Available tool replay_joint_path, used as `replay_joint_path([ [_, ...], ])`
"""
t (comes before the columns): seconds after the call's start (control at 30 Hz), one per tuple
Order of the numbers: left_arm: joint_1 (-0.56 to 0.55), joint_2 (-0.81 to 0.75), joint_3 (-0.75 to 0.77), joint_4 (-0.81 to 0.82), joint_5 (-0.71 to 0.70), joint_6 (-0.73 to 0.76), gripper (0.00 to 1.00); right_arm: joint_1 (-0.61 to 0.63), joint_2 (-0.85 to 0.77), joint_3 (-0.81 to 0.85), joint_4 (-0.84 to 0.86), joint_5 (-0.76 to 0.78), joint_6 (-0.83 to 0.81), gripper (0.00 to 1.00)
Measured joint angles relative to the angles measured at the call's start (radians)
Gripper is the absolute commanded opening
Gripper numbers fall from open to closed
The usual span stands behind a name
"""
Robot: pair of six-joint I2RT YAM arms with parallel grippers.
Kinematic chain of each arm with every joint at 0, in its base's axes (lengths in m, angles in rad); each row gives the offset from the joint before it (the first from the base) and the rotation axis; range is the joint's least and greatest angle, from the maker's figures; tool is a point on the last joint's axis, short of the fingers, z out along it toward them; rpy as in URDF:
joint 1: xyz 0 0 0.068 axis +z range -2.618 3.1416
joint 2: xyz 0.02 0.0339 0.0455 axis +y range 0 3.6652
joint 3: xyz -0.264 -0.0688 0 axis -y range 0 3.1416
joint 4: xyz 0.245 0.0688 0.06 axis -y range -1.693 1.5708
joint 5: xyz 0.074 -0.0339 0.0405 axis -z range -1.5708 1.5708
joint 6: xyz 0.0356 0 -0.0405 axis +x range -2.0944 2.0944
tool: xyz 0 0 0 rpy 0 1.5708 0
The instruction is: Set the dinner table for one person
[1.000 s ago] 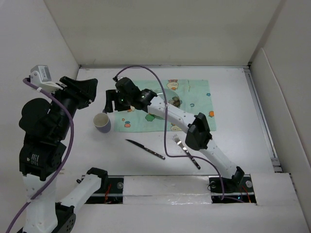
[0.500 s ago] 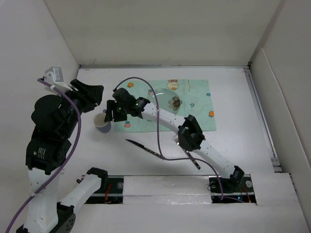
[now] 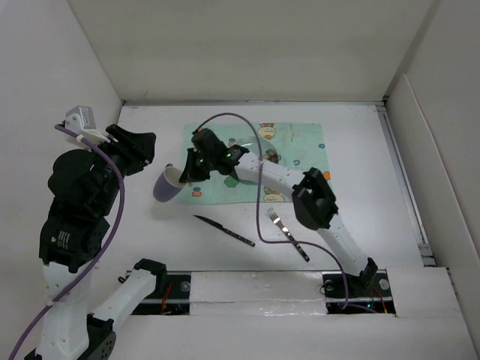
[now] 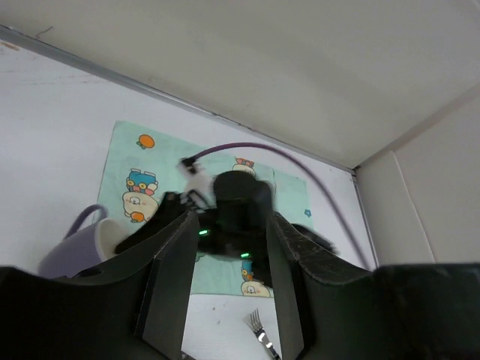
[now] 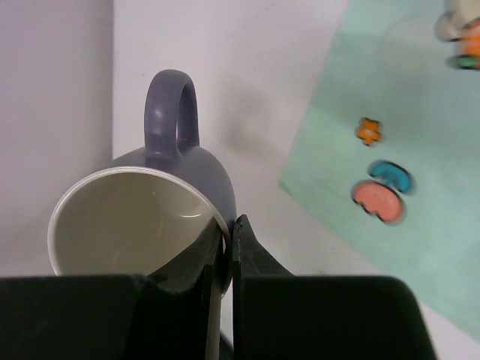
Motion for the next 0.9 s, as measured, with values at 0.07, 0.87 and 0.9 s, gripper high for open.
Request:
replay_joint_path([
  [0.07,0.000,0.011,-0.007,0.014,-0.003,0.003,0.39,-0.057,-0.128,-0.105,0.007,-0.016,-0.003,0.00],
  [0.87,-0.002,0.429,-0.223,0.241,0.137,0.097,0.00,-0.859,-0.237,-0.113,-0.375,0.223,-0.333,0.00],
  [0.9,-0.002,0.429,-0.223,0.249,0.139,0.100,0.00,-0.859,-0.211,-0.082,-0.391,0.233,-0.334,0.00],
])
